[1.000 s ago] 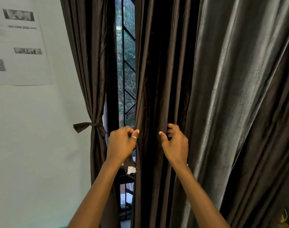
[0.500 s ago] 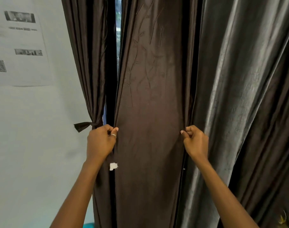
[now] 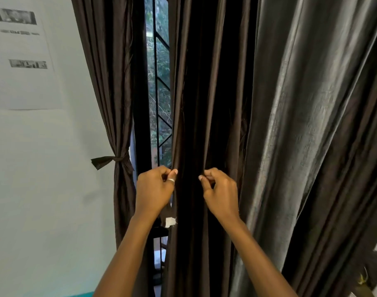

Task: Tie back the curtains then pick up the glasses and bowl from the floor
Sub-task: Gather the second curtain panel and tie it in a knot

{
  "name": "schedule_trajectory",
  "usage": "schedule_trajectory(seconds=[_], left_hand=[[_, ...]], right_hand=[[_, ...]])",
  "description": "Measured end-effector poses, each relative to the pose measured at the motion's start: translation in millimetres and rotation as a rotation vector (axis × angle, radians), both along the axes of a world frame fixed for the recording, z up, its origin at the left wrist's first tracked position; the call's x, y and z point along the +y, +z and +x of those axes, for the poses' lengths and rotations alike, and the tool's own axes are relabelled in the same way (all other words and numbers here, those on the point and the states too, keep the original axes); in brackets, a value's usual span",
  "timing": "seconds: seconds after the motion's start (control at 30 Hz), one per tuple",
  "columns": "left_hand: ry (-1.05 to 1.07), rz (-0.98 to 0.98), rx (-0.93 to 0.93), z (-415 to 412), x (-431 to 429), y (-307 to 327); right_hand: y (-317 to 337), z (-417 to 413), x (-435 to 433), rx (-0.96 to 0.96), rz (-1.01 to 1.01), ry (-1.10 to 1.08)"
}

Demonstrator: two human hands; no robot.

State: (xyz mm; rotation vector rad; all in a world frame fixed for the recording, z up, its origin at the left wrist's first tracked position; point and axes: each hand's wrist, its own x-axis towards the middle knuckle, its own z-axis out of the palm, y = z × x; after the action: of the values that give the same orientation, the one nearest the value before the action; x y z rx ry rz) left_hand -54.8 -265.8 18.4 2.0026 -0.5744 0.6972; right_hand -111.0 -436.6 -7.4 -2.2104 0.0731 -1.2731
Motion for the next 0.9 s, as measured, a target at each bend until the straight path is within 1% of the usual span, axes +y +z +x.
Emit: schedule_trajectory(seconds=[0.13, 0.23, 0.4, 0.63, 0.77, 0.9], left_hand=[[-0.013, -0.044, 0.040, -5.5, -6.4, -0.6], [-0.062, -0.079, 0.071, -6.6, -10.0, -3.0], [-0.148, -0.106, 0.079, -7.3, -12.0, -6.9], [-0.172, -0.021, 0.101, -6.5, -9.1, -3.5], [-0.144, 0.011, 0.129, -12.1, -13.6, 3.3], [-0.039, 0.006, 0.173, -12.5, -20.3, 9.0]], right_hand=[[-2.6, 4.8, 18.6, -0.010, -0.012, 0.046], [-4.3, 10.3, 29.3, 0.000, -0.004, 0.075], [-7.6, 12.1, 39.5, 0.009, 0.057, 0.118], [-9.1, 8.0, 43.4, 0.011, 0.143, 0.205], [-13.0, 6.9, 46.9, 0.043, 0.200, 0.250], [-14.4, 6.8, 51.2, 0.057, 0.215, 0.287]])
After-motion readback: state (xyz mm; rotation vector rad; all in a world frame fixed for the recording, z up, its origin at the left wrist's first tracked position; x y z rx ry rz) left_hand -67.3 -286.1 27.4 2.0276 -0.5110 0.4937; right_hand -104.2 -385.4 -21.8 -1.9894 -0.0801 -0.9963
